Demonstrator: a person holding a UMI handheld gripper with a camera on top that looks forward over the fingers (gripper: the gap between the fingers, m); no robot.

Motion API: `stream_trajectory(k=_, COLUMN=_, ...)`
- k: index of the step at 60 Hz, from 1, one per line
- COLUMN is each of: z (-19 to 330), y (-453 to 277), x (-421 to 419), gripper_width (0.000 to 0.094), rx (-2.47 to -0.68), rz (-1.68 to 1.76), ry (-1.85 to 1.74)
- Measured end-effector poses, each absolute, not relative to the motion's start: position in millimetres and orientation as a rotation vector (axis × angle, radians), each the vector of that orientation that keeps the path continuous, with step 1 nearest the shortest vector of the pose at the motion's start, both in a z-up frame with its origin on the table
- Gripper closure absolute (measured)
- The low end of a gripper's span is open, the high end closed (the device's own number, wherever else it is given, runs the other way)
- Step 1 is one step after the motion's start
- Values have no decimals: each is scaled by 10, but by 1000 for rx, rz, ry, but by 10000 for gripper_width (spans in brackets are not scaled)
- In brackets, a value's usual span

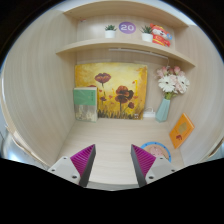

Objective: Arrange mouse

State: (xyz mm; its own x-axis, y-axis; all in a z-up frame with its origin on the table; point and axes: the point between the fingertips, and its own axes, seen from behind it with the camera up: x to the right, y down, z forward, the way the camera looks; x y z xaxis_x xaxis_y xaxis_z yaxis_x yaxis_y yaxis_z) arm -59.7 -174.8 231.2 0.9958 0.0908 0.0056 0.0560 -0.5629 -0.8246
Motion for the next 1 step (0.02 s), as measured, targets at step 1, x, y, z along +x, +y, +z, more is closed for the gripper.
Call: stream_trajectory(k=1, z=2311, y=-1752, x=-606, gripper_width=241, rx=-2171, rz=47, ry=-103)
